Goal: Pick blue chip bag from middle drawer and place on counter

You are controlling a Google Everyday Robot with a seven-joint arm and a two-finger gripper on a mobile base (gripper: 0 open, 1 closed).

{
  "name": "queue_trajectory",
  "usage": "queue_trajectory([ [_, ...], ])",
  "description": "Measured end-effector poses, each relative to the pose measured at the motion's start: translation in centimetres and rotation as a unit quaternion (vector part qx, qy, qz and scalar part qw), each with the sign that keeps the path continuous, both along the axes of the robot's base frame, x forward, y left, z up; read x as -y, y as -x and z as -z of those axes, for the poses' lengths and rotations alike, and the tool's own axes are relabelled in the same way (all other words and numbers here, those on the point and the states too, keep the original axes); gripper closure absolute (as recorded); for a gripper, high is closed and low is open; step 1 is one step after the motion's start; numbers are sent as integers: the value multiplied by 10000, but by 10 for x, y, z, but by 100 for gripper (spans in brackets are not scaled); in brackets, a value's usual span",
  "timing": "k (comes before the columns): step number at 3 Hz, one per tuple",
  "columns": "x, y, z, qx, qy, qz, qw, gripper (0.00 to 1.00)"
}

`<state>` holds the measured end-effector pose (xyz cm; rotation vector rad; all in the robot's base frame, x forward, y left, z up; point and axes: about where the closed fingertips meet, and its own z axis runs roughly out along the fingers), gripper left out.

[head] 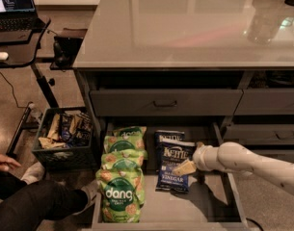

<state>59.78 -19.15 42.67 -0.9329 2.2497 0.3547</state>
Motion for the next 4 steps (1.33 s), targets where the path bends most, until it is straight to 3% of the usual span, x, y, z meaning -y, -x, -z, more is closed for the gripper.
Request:
queue_trajectory([
  [2, -24, 7, 47, -289, -13, -77, 9996, 0],
  [4, -25, 7, 48, -292, -13, -80, 9995, 40],
])
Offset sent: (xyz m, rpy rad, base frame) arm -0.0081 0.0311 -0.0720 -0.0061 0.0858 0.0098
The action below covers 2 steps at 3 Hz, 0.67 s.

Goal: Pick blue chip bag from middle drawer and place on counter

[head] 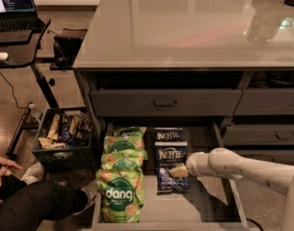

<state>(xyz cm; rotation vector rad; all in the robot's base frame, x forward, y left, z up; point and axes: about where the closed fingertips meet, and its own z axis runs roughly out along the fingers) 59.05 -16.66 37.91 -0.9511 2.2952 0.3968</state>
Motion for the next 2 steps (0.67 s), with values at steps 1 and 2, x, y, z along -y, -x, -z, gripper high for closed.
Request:
queue_trajectory([
  [1, 0, 0, 0, 0, 0, 0, 10000, 64],
  [2, 0, 0, 0, 0, 0, -1, 10000, 89],
])
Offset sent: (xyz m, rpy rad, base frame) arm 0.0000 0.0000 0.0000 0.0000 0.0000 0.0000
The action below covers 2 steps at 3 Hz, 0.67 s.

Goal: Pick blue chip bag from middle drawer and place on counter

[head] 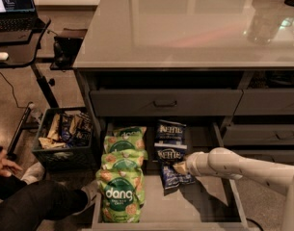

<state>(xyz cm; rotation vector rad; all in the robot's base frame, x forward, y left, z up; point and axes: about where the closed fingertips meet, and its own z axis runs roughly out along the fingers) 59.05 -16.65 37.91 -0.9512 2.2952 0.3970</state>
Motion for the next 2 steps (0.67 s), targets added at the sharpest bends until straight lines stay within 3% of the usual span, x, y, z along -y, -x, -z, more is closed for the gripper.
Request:
queue_trajectory([
  [1, 0, 0, 0, 0, -1, -1, 10000, 100],
  [2, -2, 2, -4, -1, -62, -60, 10000, 100],
])
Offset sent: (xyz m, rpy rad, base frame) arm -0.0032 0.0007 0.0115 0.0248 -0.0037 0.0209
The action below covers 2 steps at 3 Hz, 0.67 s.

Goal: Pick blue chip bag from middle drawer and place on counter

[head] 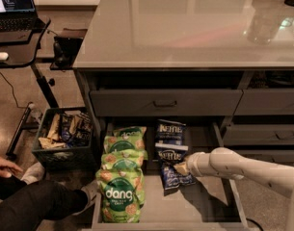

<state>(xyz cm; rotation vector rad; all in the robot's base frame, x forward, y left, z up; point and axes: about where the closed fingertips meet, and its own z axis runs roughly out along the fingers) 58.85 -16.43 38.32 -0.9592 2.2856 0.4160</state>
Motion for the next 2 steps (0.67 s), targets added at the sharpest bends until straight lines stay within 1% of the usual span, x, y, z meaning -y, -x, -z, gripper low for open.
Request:
queue_trajectory([
  [1, 1, 19, -26, 69, -156, -202, 9997, 100],
  [2, 9, 54, -74, 300, -241, -435, 9983, 100],
])
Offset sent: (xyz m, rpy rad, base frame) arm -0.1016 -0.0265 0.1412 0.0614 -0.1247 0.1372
